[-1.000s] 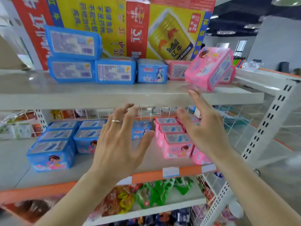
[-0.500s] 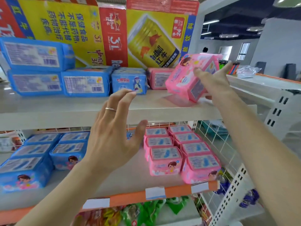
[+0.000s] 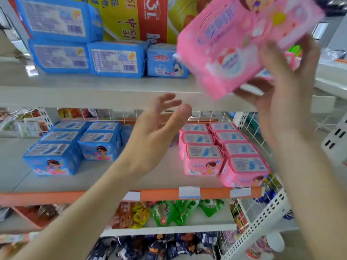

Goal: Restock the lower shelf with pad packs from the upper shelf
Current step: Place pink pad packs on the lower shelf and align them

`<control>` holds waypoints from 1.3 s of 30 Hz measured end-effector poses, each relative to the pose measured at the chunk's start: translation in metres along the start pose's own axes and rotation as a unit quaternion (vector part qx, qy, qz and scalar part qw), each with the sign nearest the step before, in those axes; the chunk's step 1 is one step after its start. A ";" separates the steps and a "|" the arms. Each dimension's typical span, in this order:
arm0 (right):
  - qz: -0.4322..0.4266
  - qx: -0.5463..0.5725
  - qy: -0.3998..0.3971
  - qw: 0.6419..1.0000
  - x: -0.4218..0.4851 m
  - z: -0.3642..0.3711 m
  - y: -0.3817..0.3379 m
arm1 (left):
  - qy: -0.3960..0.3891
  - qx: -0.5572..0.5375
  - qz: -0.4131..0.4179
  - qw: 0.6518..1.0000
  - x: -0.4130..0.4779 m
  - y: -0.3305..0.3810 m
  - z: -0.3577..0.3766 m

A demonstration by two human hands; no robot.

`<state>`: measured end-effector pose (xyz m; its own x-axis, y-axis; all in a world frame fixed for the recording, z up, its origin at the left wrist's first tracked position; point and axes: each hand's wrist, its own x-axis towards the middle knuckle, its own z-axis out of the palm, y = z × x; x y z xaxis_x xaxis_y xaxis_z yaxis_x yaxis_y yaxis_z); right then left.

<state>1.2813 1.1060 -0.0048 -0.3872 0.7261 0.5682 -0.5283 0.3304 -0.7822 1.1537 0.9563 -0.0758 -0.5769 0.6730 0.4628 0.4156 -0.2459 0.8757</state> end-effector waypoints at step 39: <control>0.449 -0.087 -0.020 0.889 -0.274 -0.038 0.132 | 0.133 0.310 -0.124 0.933 -0.231 -0.026 0.056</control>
<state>1.3466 0.9738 -0.2740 -0.6225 0.7235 -0.2984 0.1311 -0.2795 -0.9512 1.3155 0.8461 -0.2130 -0.8296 0.4383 0.3460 0.5251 0.4016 0.7503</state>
